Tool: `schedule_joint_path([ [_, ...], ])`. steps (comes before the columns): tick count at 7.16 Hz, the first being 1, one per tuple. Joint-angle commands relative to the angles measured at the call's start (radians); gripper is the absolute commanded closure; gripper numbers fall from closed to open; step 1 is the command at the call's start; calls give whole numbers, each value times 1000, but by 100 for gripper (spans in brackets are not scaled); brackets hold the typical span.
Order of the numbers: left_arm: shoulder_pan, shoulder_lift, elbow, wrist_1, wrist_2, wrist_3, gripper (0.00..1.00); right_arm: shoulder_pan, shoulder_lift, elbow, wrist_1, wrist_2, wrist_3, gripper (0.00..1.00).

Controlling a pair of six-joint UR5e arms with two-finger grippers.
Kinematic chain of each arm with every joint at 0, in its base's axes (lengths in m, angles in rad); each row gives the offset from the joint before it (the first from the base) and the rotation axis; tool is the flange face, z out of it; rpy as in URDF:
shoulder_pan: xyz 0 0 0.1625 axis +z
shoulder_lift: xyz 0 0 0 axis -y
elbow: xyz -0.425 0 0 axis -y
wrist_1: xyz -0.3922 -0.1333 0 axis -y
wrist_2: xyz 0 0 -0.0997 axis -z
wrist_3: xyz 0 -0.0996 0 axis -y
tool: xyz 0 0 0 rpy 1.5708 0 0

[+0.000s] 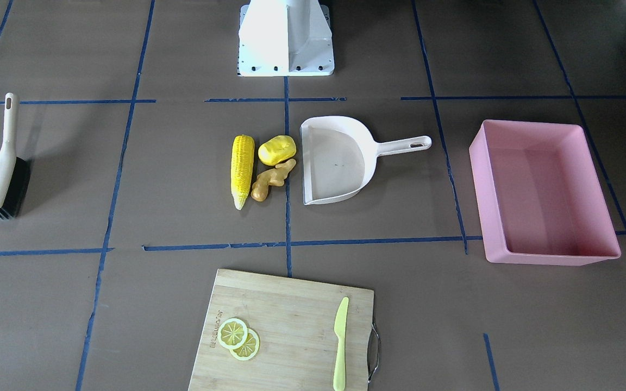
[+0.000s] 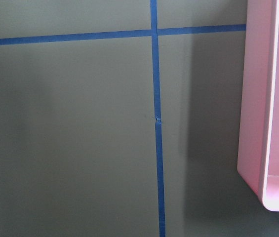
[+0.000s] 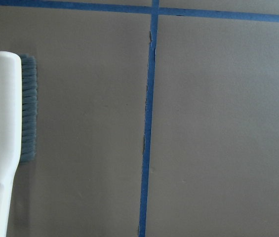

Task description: Sweep and dump trash into bin

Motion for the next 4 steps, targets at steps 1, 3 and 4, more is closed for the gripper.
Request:
schedule_joint_path([
  [1, -1, 1, -2, -34, -3, 3, 0, -3, 1, -6, 7, 25, -2, 0],
  [3, 32, 10, -11, -151, -29, 7, 0, -27, -2, -3, 78, 66, 7, 0],
  [4, 59, 8, -14, -227, -84, 10, 0, -31, -5, -2, 115, 104, 16, 0],
])
